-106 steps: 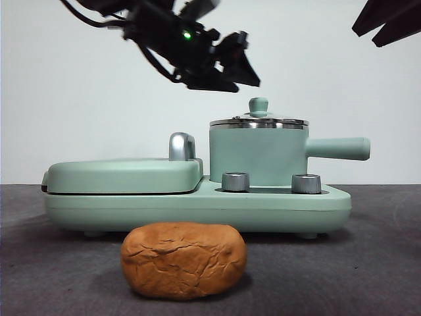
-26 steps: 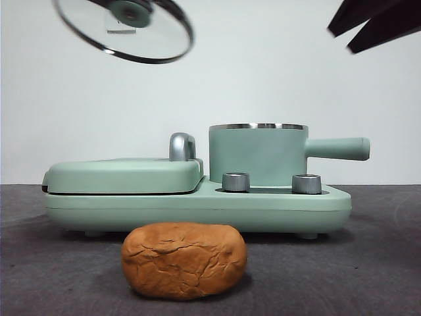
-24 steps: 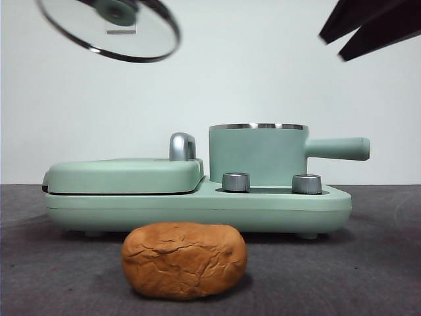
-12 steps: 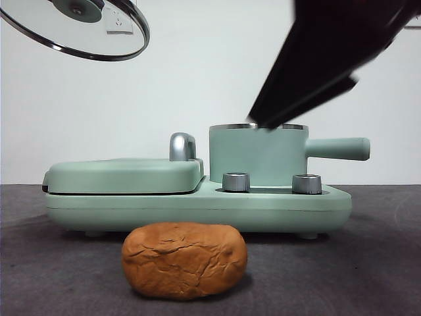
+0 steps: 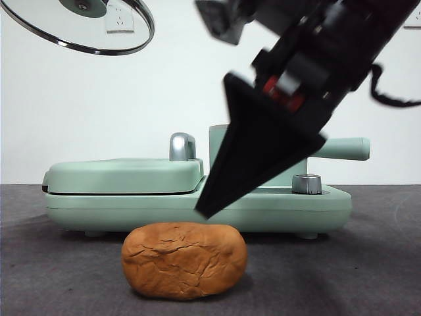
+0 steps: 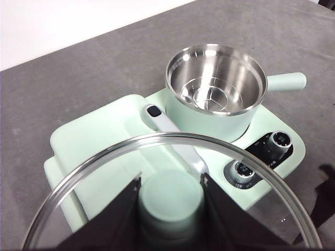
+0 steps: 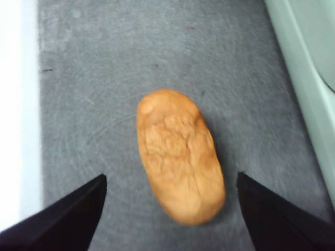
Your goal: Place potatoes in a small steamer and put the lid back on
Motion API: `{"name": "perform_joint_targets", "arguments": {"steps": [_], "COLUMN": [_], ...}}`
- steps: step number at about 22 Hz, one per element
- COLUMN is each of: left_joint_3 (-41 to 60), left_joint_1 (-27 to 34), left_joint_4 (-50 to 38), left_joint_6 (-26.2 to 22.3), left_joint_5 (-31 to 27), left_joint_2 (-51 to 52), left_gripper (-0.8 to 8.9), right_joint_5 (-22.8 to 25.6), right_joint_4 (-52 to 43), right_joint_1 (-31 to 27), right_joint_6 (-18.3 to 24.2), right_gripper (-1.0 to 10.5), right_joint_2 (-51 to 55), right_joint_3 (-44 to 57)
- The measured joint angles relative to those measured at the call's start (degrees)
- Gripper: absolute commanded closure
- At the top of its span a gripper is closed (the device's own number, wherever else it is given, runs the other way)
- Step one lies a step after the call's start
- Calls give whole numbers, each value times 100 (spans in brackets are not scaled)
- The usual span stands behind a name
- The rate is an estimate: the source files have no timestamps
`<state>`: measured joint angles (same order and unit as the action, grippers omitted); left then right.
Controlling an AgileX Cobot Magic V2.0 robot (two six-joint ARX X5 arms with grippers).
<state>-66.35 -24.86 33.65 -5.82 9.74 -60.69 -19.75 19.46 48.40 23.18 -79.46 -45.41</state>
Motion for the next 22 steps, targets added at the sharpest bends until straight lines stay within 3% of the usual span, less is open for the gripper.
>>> {"name": "perform_joint_targets", "arguments": {"steps": [11,15,22], "left_joint_3": [0,0,0], "left_joint_1": [0,0,0], "left_joint_4": [-35,-35,-35], "left_joint_6": [7,7,7], "left_joint_5": [0,0,-2], "left_joint_2": [0,0,0], "left_gripper": [798,798,798], "right_joint_5": [35,42,186], "right_joint_4": [-592,-601,90], "right_joint_1": [120,216,173], "right_joint_6": [131,120,-431], "right_gripper": [554,693,693], "right_joint_2": [-911,-1003,-264], "right_joint_3": [0,0,-2]}}
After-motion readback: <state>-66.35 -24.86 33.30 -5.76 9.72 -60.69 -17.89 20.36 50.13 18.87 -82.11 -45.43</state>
